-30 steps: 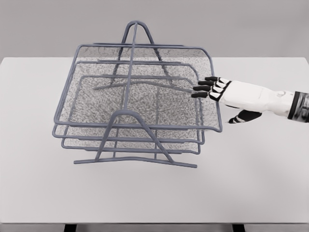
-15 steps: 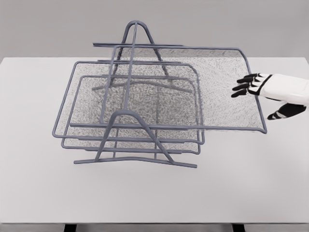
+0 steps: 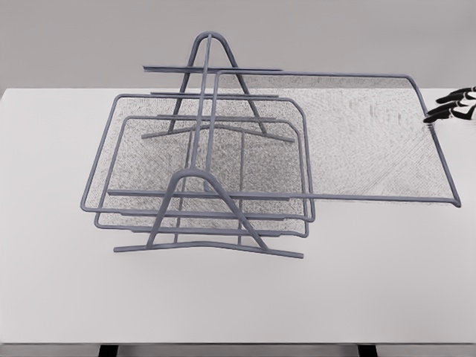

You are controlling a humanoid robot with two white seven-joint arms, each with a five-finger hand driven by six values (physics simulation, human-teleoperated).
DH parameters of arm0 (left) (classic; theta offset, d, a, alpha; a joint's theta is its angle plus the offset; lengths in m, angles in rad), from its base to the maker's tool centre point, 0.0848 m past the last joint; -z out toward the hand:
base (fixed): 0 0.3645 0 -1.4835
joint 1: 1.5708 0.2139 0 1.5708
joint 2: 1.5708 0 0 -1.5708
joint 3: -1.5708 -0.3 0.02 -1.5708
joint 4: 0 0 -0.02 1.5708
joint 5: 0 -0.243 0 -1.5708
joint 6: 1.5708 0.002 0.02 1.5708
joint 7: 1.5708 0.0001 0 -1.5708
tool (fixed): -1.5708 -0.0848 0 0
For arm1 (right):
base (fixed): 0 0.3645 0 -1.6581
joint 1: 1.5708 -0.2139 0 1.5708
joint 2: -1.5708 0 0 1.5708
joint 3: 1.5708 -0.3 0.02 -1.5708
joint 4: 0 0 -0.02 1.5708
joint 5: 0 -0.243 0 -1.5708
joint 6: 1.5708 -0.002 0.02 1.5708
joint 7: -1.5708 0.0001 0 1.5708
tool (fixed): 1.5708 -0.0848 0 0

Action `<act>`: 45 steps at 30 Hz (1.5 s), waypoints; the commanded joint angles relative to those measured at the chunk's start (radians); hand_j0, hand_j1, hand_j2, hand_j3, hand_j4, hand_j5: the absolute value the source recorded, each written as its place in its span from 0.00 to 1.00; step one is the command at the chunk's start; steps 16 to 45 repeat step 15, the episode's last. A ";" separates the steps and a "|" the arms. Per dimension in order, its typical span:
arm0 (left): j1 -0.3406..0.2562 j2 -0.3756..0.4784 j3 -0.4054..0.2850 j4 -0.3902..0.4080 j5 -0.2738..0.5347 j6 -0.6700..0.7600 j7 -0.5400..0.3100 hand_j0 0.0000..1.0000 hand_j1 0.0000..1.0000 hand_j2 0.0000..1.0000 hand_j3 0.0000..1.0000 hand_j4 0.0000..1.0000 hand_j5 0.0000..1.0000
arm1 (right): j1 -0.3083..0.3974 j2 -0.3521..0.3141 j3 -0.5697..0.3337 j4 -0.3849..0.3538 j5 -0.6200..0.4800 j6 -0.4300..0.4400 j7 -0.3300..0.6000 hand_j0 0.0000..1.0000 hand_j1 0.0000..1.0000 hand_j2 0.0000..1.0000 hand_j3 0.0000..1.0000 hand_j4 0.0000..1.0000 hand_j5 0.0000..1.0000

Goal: Pull out the upper folder box with right arm

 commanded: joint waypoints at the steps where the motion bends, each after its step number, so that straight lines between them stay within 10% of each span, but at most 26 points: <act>1: 0.000 0.000 -0.001 0.000 0.000 0.000 0.000 1.00 1.00 1.00 1.00 1.00 1.00 | -0.003 0.003 -0.046 -0.007 -0.158 -0.001 0.000 1.00 1.00 1.00 1.00 1.00 1.00; 10: 0.000 0.000 -0.001 0.000 0.000 0.000 0.000 1.00 1.00 1.00 1.00 1.00 1.00 | -0.138 0.230 0.158 -0.139 -0.204 -0.001 0.000 1.00 1.00 1.00 1.00 1.00 1.00; 45: 0.002 0.000 -0.001 0.013 0.000 0.001 0.000 1.00 1.00 1.00 1.00 1.00 1.00 | -0.149 0.258 0.178 -0.142 -0.202 -0.001 0.000 1.00 1.00 1.00 1.00 1.00 1.00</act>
